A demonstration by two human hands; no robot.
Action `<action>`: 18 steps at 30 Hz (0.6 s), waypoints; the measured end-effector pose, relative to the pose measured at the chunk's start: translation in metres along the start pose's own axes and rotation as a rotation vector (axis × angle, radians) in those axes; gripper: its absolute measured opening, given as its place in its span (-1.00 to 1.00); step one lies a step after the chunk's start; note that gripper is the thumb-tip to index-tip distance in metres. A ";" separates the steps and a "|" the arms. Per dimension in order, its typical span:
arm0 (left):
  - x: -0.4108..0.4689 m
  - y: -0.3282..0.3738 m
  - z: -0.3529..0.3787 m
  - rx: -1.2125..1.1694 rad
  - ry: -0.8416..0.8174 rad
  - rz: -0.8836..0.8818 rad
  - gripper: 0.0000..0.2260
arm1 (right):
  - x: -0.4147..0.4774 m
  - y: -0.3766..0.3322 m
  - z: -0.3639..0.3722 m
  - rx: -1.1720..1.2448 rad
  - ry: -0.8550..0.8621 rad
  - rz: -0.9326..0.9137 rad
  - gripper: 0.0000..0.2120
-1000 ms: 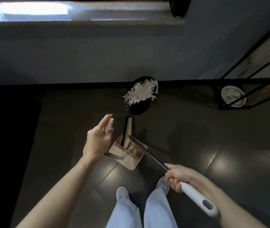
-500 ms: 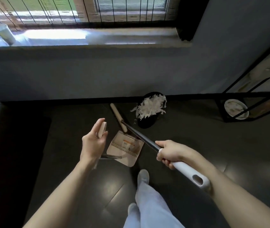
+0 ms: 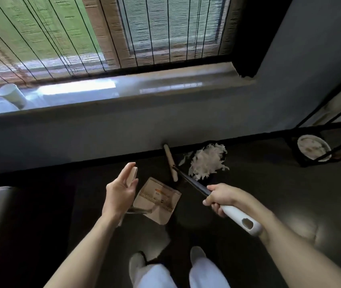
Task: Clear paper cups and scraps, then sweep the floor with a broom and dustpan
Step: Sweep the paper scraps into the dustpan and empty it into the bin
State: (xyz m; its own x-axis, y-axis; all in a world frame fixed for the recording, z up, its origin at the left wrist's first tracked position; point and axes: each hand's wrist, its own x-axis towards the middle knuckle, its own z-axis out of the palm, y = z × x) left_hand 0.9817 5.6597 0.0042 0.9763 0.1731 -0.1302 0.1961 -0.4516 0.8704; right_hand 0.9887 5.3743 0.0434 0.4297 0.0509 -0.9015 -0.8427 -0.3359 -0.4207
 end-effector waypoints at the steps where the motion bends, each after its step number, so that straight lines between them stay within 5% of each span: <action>1: 0.012 -0.002 -0.006 0.008 -0.017 0.013 -0.50 | 0.003 -0.006 0.003 0.031 0.005 0.017 -0.41; 11: 0.119 -0.017 -0.079 0.040 -0.275 0.209 -0.53 | 0.026 -0.051 0.097 0.462 0.137 0.067 -0.41; 18: 0.180 -0.016 -0.090 -0.062 -0.456 0.198 -0.55 | 0.038 -0.084 0.126 0.798 0.239 0.140 -0.60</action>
State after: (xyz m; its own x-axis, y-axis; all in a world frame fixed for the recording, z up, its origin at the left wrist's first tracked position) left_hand 1.1465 5.7765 0.0098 0.9376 -0.3175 -0.1418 0.0107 -0.3814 0.9243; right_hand 1.0352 5.5227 0.0318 0.2859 -0.1725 -0.9426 -0.8309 0.4453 -0.3335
